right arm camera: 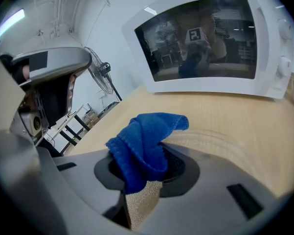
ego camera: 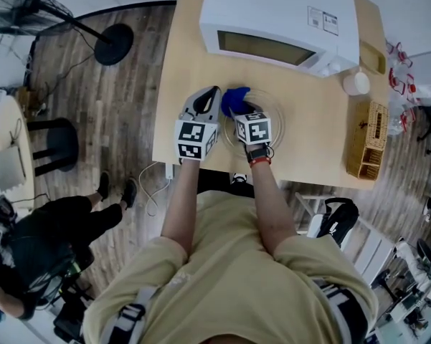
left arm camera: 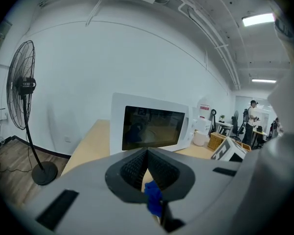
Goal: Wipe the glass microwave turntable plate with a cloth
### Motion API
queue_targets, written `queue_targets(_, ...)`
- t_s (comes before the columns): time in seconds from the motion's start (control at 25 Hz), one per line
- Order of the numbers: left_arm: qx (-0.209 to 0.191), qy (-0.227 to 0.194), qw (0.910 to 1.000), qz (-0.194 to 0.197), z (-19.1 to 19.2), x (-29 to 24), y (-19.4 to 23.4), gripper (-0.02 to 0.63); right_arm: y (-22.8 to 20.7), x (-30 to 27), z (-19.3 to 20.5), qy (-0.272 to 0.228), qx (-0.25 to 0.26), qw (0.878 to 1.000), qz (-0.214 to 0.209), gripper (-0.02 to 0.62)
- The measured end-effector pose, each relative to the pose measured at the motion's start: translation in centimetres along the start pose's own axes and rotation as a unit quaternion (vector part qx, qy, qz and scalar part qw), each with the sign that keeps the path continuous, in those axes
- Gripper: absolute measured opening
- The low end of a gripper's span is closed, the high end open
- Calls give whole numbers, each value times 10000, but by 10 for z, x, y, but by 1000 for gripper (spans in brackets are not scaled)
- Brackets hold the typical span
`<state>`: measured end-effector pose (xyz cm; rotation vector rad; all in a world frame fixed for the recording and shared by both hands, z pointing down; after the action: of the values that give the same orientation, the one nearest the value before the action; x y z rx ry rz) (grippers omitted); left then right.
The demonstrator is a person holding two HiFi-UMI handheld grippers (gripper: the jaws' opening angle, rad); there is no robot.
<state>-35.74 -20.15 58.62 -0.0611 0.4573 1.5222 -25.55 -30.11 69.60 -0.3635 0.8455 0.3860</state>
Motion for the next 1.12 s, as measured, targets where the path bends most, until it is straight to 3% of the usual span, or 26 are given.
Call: queue_targets(1.12, -12, 134, 9991, 406, 1, -24, -17, 17, -35, 13, 5, -131, -197, 9976, 653, 132)
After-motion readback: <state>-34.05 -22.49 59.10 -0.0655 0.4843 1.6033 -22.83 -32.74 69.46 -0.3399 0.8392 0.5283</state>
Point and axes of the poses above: the fingertips, and each gripper's own axes: x backward along the fingers, y to its left, z out of its underside, the point moved 9 cm from there along x, backward along the fingers, and after that the axes turned 13 degrees about z, right-handed, at the moved point
